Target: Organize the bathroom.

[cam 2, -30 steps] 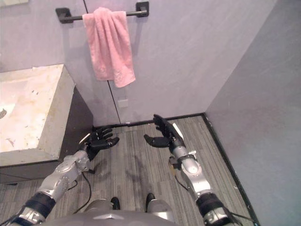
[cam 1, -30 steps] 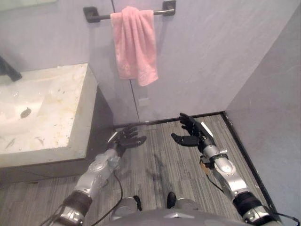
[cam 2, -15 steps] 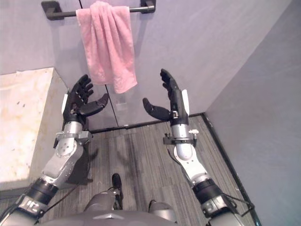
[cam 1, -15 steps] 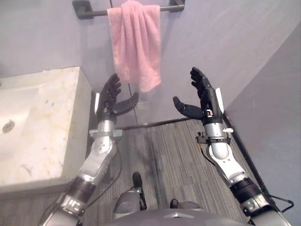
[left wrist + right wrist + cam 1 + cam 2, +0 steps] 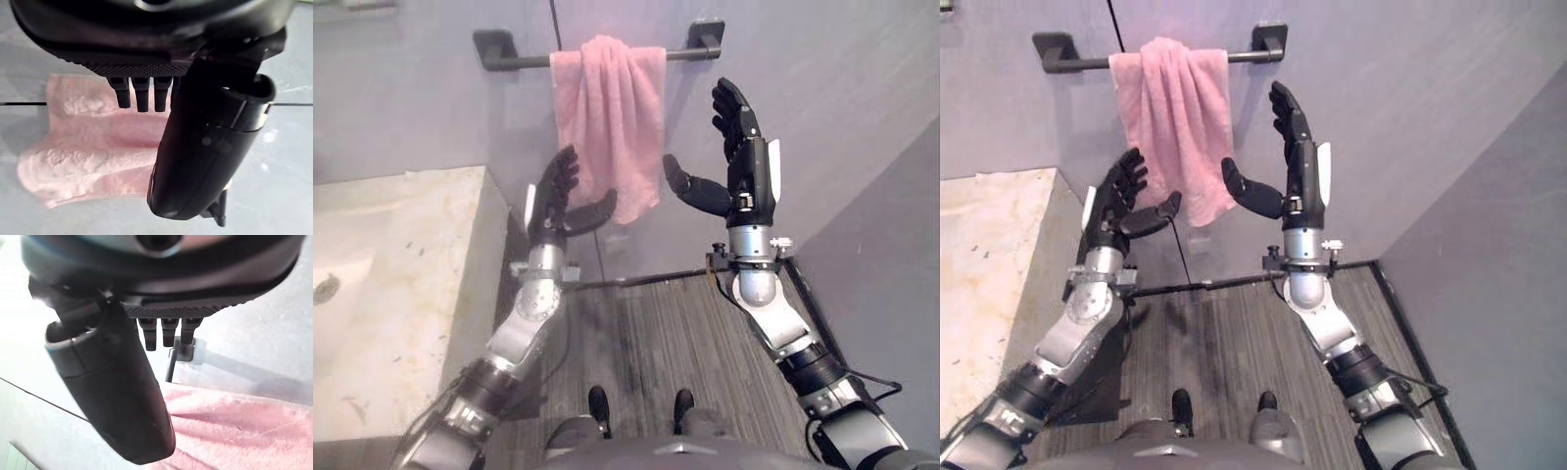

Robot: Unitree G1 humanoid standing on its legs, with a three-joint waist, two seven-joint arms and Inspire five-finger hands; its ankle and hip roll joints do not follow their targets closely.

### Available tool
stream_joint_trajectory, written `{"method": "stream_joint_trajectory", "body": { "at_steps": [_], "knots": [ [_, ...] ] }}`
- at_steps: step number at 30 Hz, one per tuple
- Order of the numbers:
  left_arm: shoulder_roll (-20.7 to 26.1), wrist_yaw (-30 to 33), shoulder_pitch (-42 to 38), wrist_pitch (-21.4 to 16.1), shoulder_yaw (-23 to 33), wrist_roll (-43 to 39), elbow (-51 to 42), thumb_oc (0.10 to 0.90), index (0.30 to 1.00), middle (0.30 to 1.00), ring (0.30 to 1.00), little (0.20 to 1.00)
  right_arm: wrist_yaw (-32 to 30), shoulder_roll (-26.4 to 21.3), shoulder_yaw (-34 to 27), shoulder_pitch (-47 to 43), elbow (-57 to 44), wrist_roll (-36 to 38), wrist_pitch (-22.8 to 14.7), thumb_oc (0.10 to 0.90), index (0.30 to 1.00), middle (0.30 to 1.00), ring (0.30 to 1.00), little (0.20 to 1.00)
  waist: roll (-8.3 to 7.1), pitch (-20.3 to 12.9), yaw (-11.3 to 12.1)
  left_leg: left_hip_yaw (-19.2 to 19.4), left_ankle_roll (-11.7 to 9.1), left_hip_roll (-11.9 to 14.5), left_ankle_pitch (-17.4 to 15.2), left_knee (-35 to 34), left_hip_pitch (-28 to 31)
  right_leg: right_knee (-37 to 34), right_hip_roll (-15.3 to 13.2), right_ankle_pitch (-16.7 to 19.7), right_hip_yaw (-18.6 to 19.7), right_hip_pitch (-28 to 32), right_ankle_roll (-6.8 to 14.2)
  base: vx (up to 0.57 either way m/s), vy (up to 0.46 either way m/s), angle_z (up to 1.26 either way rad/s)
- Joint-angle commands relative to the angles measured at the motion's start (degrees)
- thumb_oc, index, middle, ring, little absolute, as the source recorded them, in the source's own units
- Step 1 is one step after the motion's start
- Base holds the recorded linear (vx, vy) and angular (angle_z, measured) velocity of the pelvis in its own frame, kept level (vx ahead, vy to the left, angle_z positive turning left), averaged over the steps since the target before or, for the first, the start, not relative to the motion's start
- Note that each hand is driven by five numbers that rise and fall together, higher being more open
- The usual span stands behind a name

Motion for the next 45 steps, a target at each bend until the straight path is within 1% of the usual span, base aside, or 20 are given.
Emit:
{"method": "stream_joint_trajectory", "body": {
  "at_steps": [1,3,6,8,9,11,14,19,22,25,28,29,30,32,34,37,40,42,45],
  "knots": [
    [-1.3,-0.8,-6.0,-5.3,-2.0,3.8,-6.0,0.800,0.900,0.900,0.900,0.900,4.1,-1.1,-1.6,-7.8,-3.0,7.4,-1.1,0.800,0.900,0.900,0.900,0.900,0.67,-5.1,0.3,-0.1,-0.7,-0.9,-3.6,0.0,-0.7,3.3,2.7,-6.5,-2.1,-1.2,1.8,0.06,-0.097,0.10],
    [-1.3,-1.0,-5.8,-5.2,-2.0,3.8,-6.2,0.800,0.900,0.900,0.900,0.900,5.5,-1.1,-1.5,-8.2,-2.7,8.6,-0.5,0.800,0.900,0.900,0.900,0.900,0.51,-5.2,0.5,-0.2,-0.7,-0.9,-3.8,0.1,-0.7,2.9,2.7,-6.3,-2.3,-1.0,1.8,0.06,-0.075,0.06],
    [-0.8,-1.0,-5.2,-5.2,-2.3,3.8,-6.9,0.800,0.900,0.900,0.900,0.900,7.8,-1.0,-1.0,-9.1,-2.2,12.7,0.9,0.800,0.900,0.900,0.900,0.900,0.25,-5.6,0.9,-0.1,-0.9,-0.9,-4.1,0.1,-0.3,2.0,2.8,-5.9,-2.9,-0.6,1.8,0.06,-0.055,0.04],
    [-0.8,-1.0,-5.2,-5.2,-2.3,3.8,-6.9,0.800,0.900,0.900,0.900,0.900,7.8,-1.0,-1.0,-9.1,-2.2,12.7,0.9,0.800,0.900,0.900,0.900,0.900,0.25,-5.6,0.9,-0.1,-0.9,-0.9,-4.1,0.1,-0.3,1.9,2.8,-5.9,-2.9,-0.6,1.8,0.07,-0.079,0.08],
    [-0.3,-2.2,-4.5,-5.0,-1.7,2.9,-6.7,0.800,0.900,0.900,0.900,0.900,11.4,-0.5,-1.3,-9.8,-1.3,14.9,3.0,0.800,0.900,0.900,0.900,0.900,-0.16,-6.3,1.4,-0.4,-0.9,-0.9,-4.7,0.0,0.0,1.9,3.2,-6.3,-3.1,-0.4,1.6,0.12,-0.151,0.09],
    [-0.2,-2.6,-4.4,-5.3,-1.5,2.8,-6.2,0.800,0.900,0.900,0.900,0.900,11.3,-0.6,-1.4,-10.8,-0.2,13.8,3.5,0.800,0.900,0.900,0.900,0.900,-0.35,-6.5,1.6,-0.6,-0.9,-0.8,-4.9,0.1,0.2,1.8,3.3,-6.4,-3.3,-0.3,1.4,0.12,-0.147,0.16],
    [0.2,-3.2,-3.9,-5.4,-0.9,2.8,-5.7,0.800,0.900,0.900,0.900,0.900,12.8,-0.8,-1.9,-13.4,2.2,17.2,5.4,0.800,0.900,0.900,0.900,0.900,-0.63,-6.9,2.2,-1.0,-1.0,-0.7,-5.2,0.3,0.5,1.4,3.7,-6.4,-3.2,0.1,1.1,0.10,-0.107,0.20],
    [0.5,-3.9,-3.0,-5.2,0.3,2.6,-4.9,0.800,0.900,0.900,0.900,0.900,13.4,-0.8,-2.6,-16.5,4.8,17.7,7.4,0.800,0.900,0.900,0.900,0.900,-0.81,-7.1,3.0,-1.5,-1.2,-0.7,-5.6,0.6,0.8,1.3,4.1,-6.6,-3.2,0.4,0.7,0.10,-0.097,0.11],
    [1.1,-4.7,-2.2,-5.0,1.4,1.9,-4.1,0.800,0.900,0.900,0.900,0.900,12.5,-1.4,-3.0,-20.1,7.6,18.8,8.7,0.800,0.900,0.900,0.900,0.900,-0.82,-7.3,3.7,-1.8,-1.4,-0.6,-5.8,0.8,1.0,1.3,4.5,-6.9,-3.2,0.7,0.3,0.12,-0.105,0.15],
    [1.4,-5.0,-1.2,-5.3,2.5,1.7,-4.1,0.800,0.900,0.900,0.900,0.900,10.6,-1.5,-3.9,-21.0,8.4,19.7,8.4,0.800,0.900,0.900,0.900,0.900,-0.75,-7.1,4.1,-2.0,-1.4,-0.5,-6.0,1.2,1.0,1.6,4.9,-7.1,-3.0,0.7,0.0,0.09,-0.084,0.06],
    [1.7,-5.4,0.0,-5.3,3.6,1.0,-4.3,0.800,0.900,0.900,0.900,0.900,8.0,-1.3,-4.6,-20.7,7.7,17.9,8.9,0.800,0.900,0.900,0.900,0.900,-0.64,-6.9,4.0,-2.1,-1.4,-0.5,-6.4,2.2,0.6,2.4,5.2,-7.5,-2.6,0.4,-0.3,0.08,-0.090,0.06],
    [1.9,-5.2,0.4,-5.5,3.8,0.8,-4.4,0.800,0.900,0.900,0.900,0.900,6.5,-1.2,-4.8,-20.3,7.0,17.1,9.3,0.800,0.900,0.900,0.900,0.900,-0.52,-6.7,3.9,-2.1,-1.3,-0.5,-6.6,2.5,0.6,2.8,5.3,-7.8,-2.5,0.2,-0.4,0.06,-0.076,0.04],
    [1.8,-5.2,0.7,-5.6,4.0,1.1,-4.3,0.800,0.900,0.900,0.900,0.900,4.5,-0.8,-5.1,-20.0,6.8,15.8,8.8,0.800,0.900,0.900,0.900,0.900,-0.42,-6.5,3.8,-1.8,-1.2,-0.5,-6.9,3.0,0.6,3.2,5.4,-8.0,-2.3,0.2,-0.6,0.07,-0.076,0.03],
    [1.8,-4.9,1.0,-5.5,4.0,0.9,-4.3,0.800,0.900,0.900,0.900,0.900,3.6,-0.4,-5.5,-19.2,5.9,16.2,9.1,0.800,0.900,0.900,0.900,0.900,-0.26,-6.4,3.6,-1.7,-1.1,-0.5,-7.1,3.3,0.6,3.5,5.5,-8.2,-2.2,0.1,-0.6,0.06,-0.053,0.01],
    [1.4,-4.3,1.4,-5.6,4.1,1.5,-4.3,0.800,0.900,0.900,0.900,0.900,2.5,1.0,-5.5,-17.3,4.4,15.2,8.7,0.800,0.900,0.900,0.900,0.900,0.14,-6.1,3.0,-1.2,-1.0,-0.4,-7.4,3.8,0.8,4.2,5.7,-8.7,-1.8,-0.1,-0.8,0.06,-0.053,0.00],
    [1.1,-3.9,1.7,-5.8,4.2,2.0,-4.1,0.800,0.900,0.900,0.900,0.900,2.5,2.1,-5.1,-16.0,3.7,15.0,8.5,0.800,0.900,0.900,0.900,0.900,0.44,-6.0,2.7,-1.0,-1.0,-0.4,-7.6,4.2,0.9,4.8,5.8,-9.1,-1.5,-0.2,-1.0,0.05,-0.027,-0.01],
    [0.9,-3.4,2.3,-5.4,4.7,2.1,-4.9,0.800,0.900,0.900,0.900,0.900,4.4,3.6,-4.3,-13.4,1.0,14.3,7.7,0.800,0.900,0.900,0.900,0.900,0.77,-5.9,2.2,-0.6,-0.9,-0.4,-7.9,4.8,0.8,5.4,5.9,-9.5,-1.1,-0.3,-1.2,0.06,-0.024,-0.03],
    [1.1,-3.5,2.4,-5.4,4.8,1.8,-4.7,0.800,0.900,0.900,0.900,0.900,5.5,3.3,-3.2,-13.1,0.5,13.0,7.1,0.800,0.900,0.900,0.900,0.900,0.79,-5.8,2.3,-0.4,-0.9,-0.3,-8.0,5.2,0.7,5.5,5.9,-9.7,-1.2,-0.2,-1.3,0.05,-0.028,-0.02],
    [1.1,-4.5,2.3,-5.6,5.2,2.0,-4.1,0.800,0.900,0.900,0.900,0.900,7.2,2.8,-3.0,-14.7,2.1,14.4,6.4,0.800,0.900,0.900,0.900,0.900,0.62,-5.8,2.8,-0.6,-1.1,-0.4,-8.4,5.9,0.6,5.3,5.8,-9.9,-1.8,0.2,-1.5,0.05,-0.042,0.00]
  ]
}}
